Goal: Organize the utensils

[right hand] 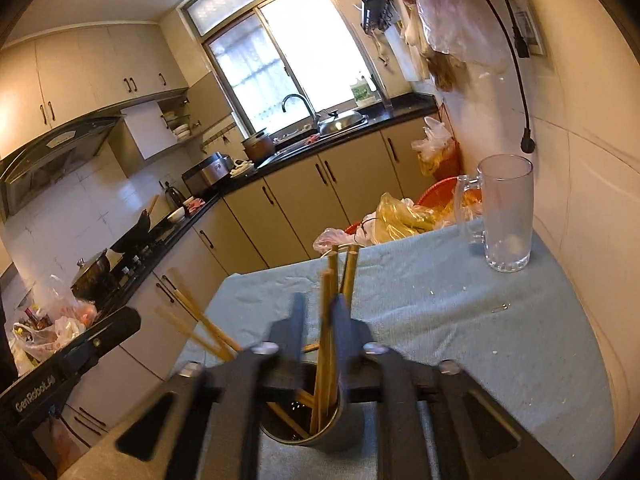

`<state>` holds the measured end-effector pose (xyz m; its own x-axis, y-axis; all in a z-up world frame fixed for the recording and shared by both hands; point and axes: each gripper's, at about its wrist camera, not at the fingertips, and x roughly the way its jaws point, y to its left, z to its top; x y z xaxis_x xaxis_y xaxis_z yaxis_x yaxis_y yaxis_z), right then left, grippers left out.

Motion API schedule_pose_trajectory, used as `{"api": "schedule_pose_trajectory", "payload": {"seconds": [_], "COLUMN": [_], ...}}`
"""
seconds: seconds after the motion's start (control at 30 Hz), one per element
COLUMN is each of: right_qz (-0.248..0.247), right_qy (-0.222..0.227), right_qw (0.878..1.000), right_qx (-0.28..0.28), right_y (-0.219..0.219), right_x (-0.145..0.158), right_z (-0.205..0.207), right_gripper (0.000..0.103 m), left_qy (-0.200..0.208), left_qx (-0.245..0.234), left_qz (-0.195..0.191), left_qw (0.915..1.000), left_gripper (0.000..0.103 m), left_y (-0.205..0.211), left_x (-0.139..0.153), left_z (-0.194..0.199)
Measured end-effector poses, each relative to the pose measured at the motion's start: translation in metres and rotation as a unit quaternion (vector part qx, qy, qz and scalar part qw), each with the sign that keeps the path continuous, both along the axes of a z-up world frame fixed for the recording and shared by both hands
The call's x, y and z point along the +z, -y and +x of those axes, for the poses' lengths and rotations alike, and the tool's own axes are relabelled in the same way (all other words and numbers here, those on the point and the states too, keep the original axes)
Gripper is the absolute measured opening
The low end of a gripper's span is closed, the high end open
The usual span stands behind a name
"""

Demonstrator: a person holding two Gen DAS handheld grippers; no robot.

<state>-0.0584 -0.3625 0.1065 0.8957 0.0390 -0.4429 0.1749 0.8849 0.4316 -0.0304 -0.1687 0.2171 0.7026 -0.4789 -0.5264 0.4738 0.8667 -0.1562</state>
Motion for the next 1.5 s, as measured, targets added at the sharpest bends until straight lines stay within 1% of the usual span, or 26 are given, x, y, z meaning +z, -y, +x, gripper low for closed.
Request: {"api": "schedule_pose_trajectory", "payload": {"seconds": [0.03, 0.07, 0.13, 0.2, 0.23, 0.27, 0.4, 0.43, 0.57, 0.6, 0.67, 0.8, 0.97, 1.1, 1.27, 1.4, 1.5], "right_qz": [-0.002, -0.004, -0.009, -0.014, -0.017, -0.019, -0.031, -0.034, -0.049, -0.055, -0.066, -0.08, -0.081, -0.074, -0.063, -0.057, -0.055], "right_qy": [0.005, 0.007, 0.011, 0.015, 0.016, 0.017, 0.017, 0.016, 0.01, 0.006, -0.001, -0.013, -0.021, -0.026, -0.033, -0.039, -0.045], "right_qw": [1.0, 1.0, 1.0, 1.0, 1.0, 1.0, 0.999, 0.999, 0.999, 0.998, 0.998, 0.997, 0.996, 0.997, 0.997, 0.998, 0.998], "right_qx": [-0.003, -0.004, -0.002, -0.001, -0.001, -0.001, -0.003, -0.002, -0.001, 0.0, 0.003, 0.007, 0.009, 0.008, 0.005, 0.001, -0.003], "right_y": [0.001, 0.0, -0.003, -0.005, -0.007, -0.009, -0.016, -0.018, -0.027, -0.03, -0.036, -0.045, -0.052, -0.056, -0.06, -0.06, -0.063], "right_x": [0.002, 0.006, 0.011, 0.016, 0.019, 0.021, 0.028, 0.03, 0.031, 0.03, 0.027, 0.019, 0.01, 0.004, -0.002, -0.008, -0.012], "right_z": [-0.003, -0.005, -0.01, -0.017, -0.022, -0.027, -0.049, -0.055, -0.079, -0.086, -0.098, -0.124, -0.153, -0.17, -0.181, -0.186, -0.19], "right_gripper": [0.039, 0.039, 0.039, 0.039, 0.04, 0.041, 0.045, 0.046, 0.051, 0.051, 0.052, 0.055, 0.055, 0.057, 0.058, 0.059, 0.061], "left_qy": [0.004, 0.009, 0.021, 0.029, 0.033, 0.036, 0.045, 0.046, 0.06, 0.064, 0.073, 0.079, 0.06, 0.061, 0.069, 0.063, 0.06], "left_qx": [0.003, 0.008, 0.019, 0.026, 0.029, 0.033, 0.044, 0.046, 0.063, 0.067, 0.074, 0.085, 0.09, 0.095, 0.109, 0.116, 0.125], "left_qz": [-0.002, -0.004, -0.005, 0.002, 0.003, 0.003, 0.013, 0.014, 0.023, 0.027, 0.031, 0.032, 0.029, 0.029, 0.035, 0.038, 0.042], "left_qw": [1.0, 0.9999, 0.9996, 0.9992, 0.999, 0.9988, 0.998, 0.9978, 0.996, 0.9953, 0.9941, 0.9927, 0.9937, 0.9932, 0.9911, 0.9905, 0.9894], "left_gripper": [0.035, 0.043, 0.045, 0.052, 0.058, 0.062, 0.067, 0.07, 0.08, 0.082, 0.089, 0.091, 0.091, 0.091, 0.092, 0.092, 0.095], "left_y": [-0.004, -0.007, -0.014, -0.02, -0.023, -0.026, -0.034, -0.037, -0.047, -0.049, -0.055, -0.065, -0.077, -0.083, -0.09, -0.094, -0.095], "left_x": [0.001, 0.003, 0.007, 0.01, 0.011, 0.012, 0.013, 0.013, 0.012, 0.012, 0.01, 0.005, -0.002, -0.004, -0.006, -0.01, -0.014], "left_z": [-0.004, -0.008, -0.02, -0.032, -0.038, -0.044, -0.068, -0.077, -0.104, -0.111, -0.125, -0.147, -0.164, -0.178, -0.192, -0.196, -0.196]}}
